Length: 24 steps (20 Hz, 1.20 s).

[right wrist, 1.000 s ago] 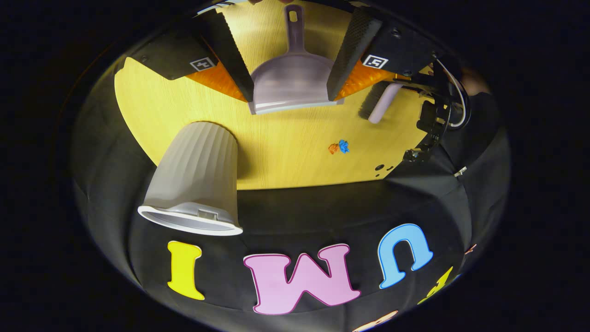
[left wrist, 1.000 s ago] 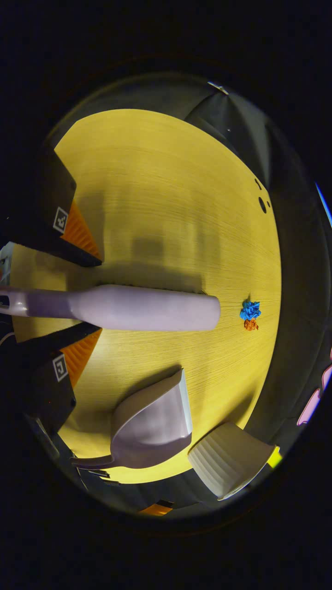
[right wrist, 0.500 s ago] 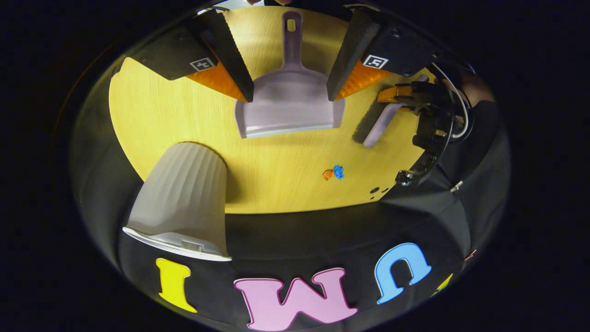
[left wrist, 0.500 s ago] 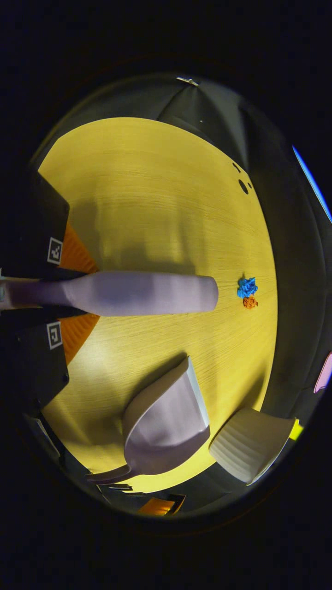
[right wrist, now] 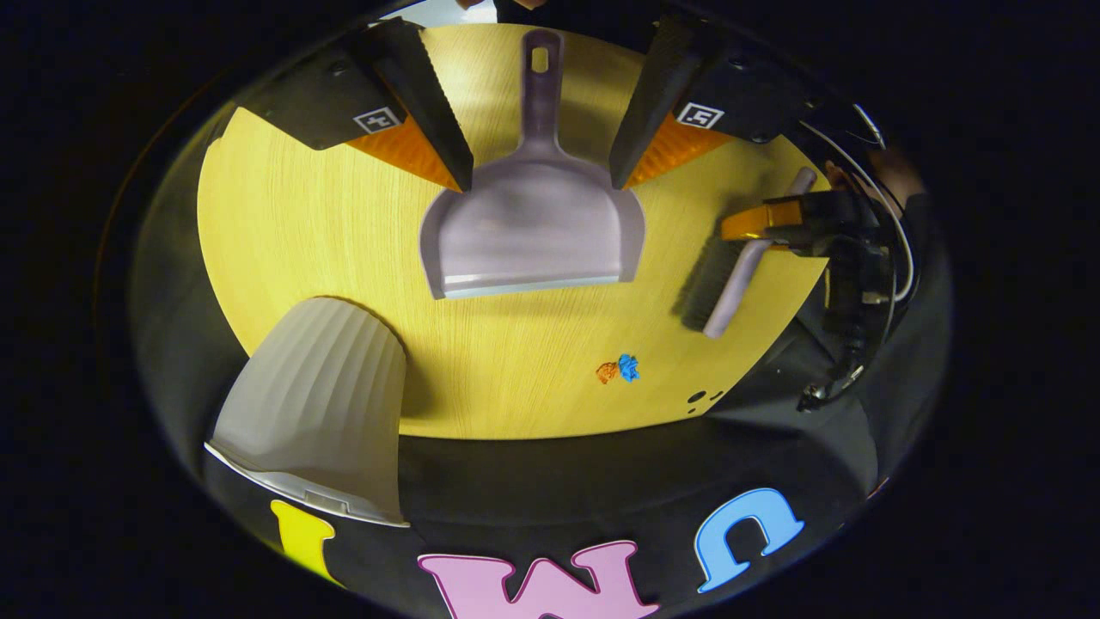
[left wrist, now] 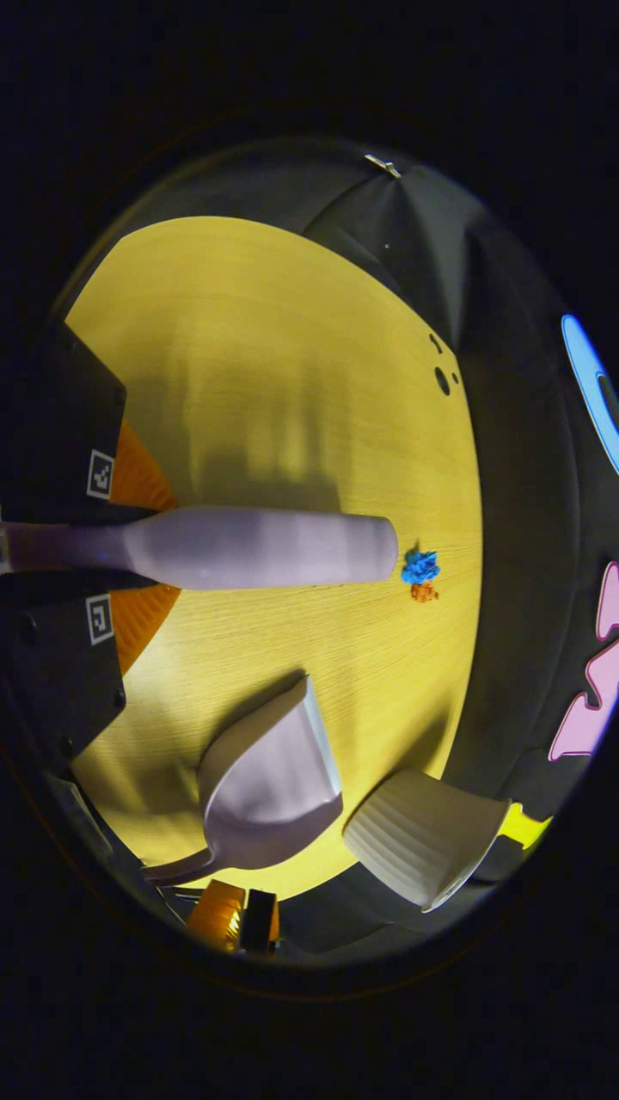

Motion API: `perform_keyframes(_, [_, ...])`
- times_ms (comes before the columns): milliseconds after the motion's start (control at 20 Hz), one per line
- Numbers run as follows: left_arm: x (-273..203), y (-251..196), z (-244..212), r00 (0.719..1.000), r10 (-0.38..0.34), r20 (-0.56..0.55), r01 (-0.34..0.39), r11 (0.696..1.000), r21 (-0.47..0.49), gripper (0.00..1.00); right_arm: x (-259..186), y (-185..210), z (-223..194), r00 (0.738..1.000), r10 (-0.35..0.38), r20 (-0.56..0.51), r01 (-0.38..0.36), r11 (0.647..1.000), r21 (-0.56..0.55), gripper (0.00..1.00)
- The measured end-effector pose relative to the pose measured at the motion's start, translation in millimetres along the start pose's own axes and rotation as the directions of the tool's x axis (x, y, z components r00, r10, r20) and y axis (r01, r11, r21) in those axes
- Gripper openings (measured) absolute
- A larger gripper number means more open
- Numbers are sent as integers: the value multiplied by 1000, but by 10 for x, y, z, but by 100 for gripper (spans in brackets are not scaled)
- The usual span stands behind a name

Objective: Pick up the small broom and dustpan from the desktop, sweep the trash into the dustpan with the broom, and then empty the trash into the garbage bin.

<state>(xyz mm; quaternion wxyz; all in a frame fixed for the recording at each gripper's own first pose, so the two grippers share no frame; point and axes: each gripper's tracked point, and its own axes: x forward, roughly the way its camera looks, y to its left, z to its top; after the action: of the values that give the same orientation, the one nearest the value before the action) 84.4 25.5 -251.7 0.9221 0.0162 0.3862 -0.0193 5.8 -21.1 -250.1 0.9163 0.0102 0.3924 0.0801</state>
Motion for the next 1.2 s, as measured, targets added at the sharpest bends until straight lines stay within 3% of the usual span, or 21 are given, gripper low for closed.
perform_keyframes(400, [-343,153,444,997,-12,80,22,992,-128,26,168,-116,-352,989,-39,-140,37,999,-15,98])
perform_keyframes(650, [-372,280,607,995,32,98,-28,999,-44,26,360,-142,-535,978,-57,-200,49,998,-43,98])
perform_keyframes(950, [-271,290,757,996,30,86,-27,999,-35,29,586,-217,-664,962,-84,-259,62,994,-91,98])
perform_keyframes(1050, [-225,320,849,996,37,85,-35,999,-26,25,622,-216,-626,963,-84,-256,61,994,-94,94])
perform_keyframes(1200, [-136,366,975,995,45,84,-43,999,-25,26,654,-193,-581,965,-77,-250,50,993,-110,80])
